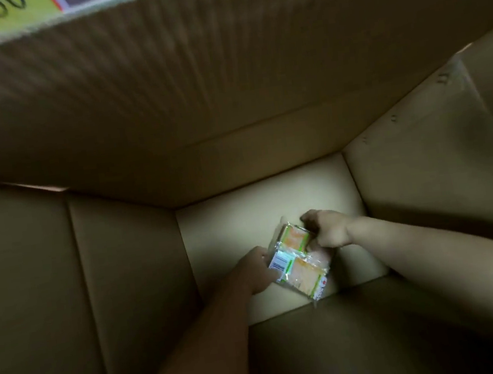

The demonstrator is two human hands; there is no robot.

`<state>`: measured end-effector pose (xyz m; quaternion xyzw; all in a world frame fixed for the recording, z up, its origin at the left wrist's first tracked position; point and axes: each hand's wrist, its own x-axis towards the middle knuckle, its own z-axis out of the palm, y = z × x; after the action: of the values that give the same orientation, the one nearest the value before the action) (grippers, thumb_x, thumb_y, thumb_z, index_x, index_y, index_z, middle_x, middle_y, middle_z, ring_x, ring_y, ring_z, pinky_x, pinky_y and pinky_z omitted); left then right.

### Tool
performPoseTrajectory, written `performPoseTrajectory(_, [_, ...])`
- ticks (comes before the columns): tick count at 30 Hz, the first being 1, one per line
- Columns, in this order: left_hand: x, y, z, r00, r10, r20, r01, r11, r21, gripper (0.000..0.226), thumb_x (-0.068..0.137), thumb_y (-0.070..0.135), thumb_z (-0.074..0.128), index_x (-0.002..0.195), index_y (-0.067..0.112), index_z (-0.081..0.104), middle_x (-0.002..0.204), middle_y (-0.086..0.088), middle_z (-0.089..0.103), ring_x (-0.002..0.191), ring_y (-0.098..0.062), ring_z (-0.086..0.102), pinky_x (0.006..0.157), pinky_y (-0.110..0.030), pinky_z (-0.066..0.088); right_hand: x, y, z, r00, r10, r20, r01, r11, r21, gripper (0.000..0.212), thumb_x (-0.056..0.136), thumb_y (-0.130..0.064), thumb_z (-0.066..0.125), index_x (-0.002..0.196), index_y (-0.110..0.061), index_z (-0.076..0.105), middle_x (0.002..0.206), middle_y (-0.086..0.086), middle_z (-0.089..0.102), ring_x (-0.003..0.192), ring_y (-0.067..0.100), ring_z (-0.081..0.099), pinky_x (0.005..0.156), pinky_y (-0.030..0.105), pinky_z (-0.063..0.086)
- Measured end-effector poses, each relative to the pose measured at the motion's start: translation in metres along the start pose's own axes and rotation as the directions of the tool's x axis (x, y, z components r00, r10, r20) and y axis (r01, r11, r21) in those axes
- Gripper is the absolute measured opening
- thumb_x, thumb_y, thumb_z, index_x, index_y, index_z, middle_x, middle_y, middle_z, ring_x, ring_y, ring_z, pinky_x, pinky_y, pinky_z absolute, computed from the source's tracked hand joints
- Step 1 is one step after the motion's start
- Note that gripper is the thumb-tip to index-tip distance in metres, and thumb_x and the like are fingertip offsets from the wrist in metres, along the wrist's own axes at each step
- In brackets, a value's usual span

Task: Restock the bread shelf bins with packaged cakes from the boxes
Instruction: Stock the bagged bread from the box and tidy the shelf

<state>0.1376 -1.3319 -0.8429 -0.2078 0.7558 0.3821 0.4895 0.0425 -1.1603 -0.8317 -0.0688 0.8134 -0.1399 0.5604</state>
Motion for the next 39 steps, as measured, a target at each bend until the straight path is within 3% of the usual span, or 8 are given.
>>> performPoseTrajectory(4, [-0.007, 0.005, 0.006, 0.994, 0.012, 0.11, -0.009, 1.0, -0.024, 0.039, 0.084, 0.015, 0.069, 0.12, 0.007, 0.055, 0.113, -0.009, 0.061, 0.091, -0.021, 0.058, 0.062, -0.027, 0.05, -0.001, 0.009, 0.004, 0.984, -0.024, 0.176, 0.001, 0.991, 0.132, 0.03, 0.076, 0.004, 0.072, 0.096, -0.014, 0.06, 0.098, 0.011, 0.062, 0.083, 0.021, 0.059, 0.068, 0.026, 0.048])
performPoseTrajectory(10, [-0.027, 0.038, -0.023, 0.983, 0.129, 0.127, -0.123, 0.991, -0.052, 0.02, 0.086, 0.013, 0.066, 0.102, 0.02, 0.055, 0.088, 0.002, 0.059, 0.063, -0.004, 0.053, 0.046, -0.017, 0.04, -0.035, -0.002, -0.035, 0.97, -0.014, 0.241, -0.009, 0.996, 0.092, 0.022, 0.077, -0.001, 0.074, 0.074, -0.018, 0.059, 0.049, -0.005, 0.053, 0.045, 0.01, 0.043, 0.038, 0.017, 0.03])
performPoseTrajectory(16, [-0.089, 0.09, -0.073, 0.968, 0.239, 0.075, -0.239, 0.971, -0.011, 0.02, 0.087, 0.019, 0.069, 0.096, 0.024, 0.051, 0.082, 0.006, 0.06, 0.057, -0.009, 0.052, 0.051, -0.024, 0.043, -0.103, -0.038, -0.093, 0.994, -0.098, 0.053, 0.092, 0.991, 0.098, 0.018, 0.077, -0.01, 0.076, 0.088, -0.015, 0.063, 0.085, 0.01, 0.06, 0.07, 0.017, 0.051, 0.054, 0.023, 0.037])
performPoseTrajectory(22, [-0.184, 0.131, -0.112, 0.939, 0.343, 0.03, -0.34, 0.911, 0.231, 0.026, 0.086, 0.019, 0.07, 0.104, 0.019, 0.051, 0.102, -0.005, 0.064, 0.079, -0.016, 0.063, 0.065, -0.031, 0.053, -0.207, -0.078, -0.111, 0.961, -0.245, -0.132, 0.257, 0.963, 0.081, 0.014, 0.083, -0.019, 0.073, 0.092, -0.015, 0.063, 0.074, 0.002, 0.061, 0.054, 0.011, 0.054, 0.053, 0.022, 0.043])
performPoseTrajectory(29, [-0.308, 0.139, -0.135, 0.719, 0.675, -0.168, -0.483, 0.658, 0.578, 0.028, 0.083, 0.024, 0.071, 0.108, 0.025, 0.058, 0.106, 0.004, 0.062, 0.095, -0.013, 0.061, 0.082, -0.028, 0.054, -0.333, -0.11, -0.109, 0.843, -0.431, -0.322, 0.487, 0.865, 0.117, 0.026, 0.087, -0.017, 0.067, 0.112, -0.018, 0.06, 0.088, 0.007, 0.068, 0.074, 0.021, 0.068, 0.059, 0.023, 0.054])
performPoseTrajectory(32, [-0.357, 0.138, -0.145, 0.636, 0.739, -0.222, -0.485, 0.607, 0.629, 0.029, 0.085, 0.025, 0.069, 0.111, 0.028, 0.055, 0.104, 0.01, 0.058, 0.088, -0.004, 0.057, 0.068, -0.009, 0.045, -0.372, -0.127, -0.109, 0.787, -0.483, -0.385, 0.557, 0.824, 0.105, 0.029, 0.081, -0.03, 0.068, 0.109, -0.026, 0.059, 0.086, 0.003, 0.067, 0.082, 0.023, 0.071, 0.067, 0.026, 0.055])
performPoseTrajectory(34, [-0.384, 0.138, -0.151, 0.584, 0.767, -0.267, -0.472, 0.588, 0.657, 0.033, 0.085, 0.03, 0.069, 0.115, 0.029, 0.055, 0.108, 0.01, 0.056, 0.085, -0.001, 0.055, 0.063, -0.008, 0.042, -0.392, -0.139, -0.11, 0.743, -0.513, -0.43, 0.586, 0.809, 0.048, 0.033, 0.078, -0.036, 0.067, 0.109, -0.029, 0.059, 0.093, 0.005, 0.068, 0.085, 0.022, 0.072, 0.072, 0.03, 0.056])
performPoseTrajectory(39, [-0.434, 0.132, -0.163, 0.348, 0.829, -0.437, -0.478, 0.558, 0.678, 0.042, 0.083, 0.037, 0.07, 0.121, 0.027, 0.056, 0.108, 0.012, 0.055, 0.078, 0.003, 0.055, 0.069, -0.014, 0.044, -0.434, -0.168, -0.116, 0.5, -0.614, -0.61, 0.597, 0.755, -0.271, 0.027, 0.088, -0.035, 0.062, 0.115, -0.034, 0.058, 0.108, -0.009, 0.064, 0.081, 0.003, 0.069, 0.077, 0.028, 0.056])
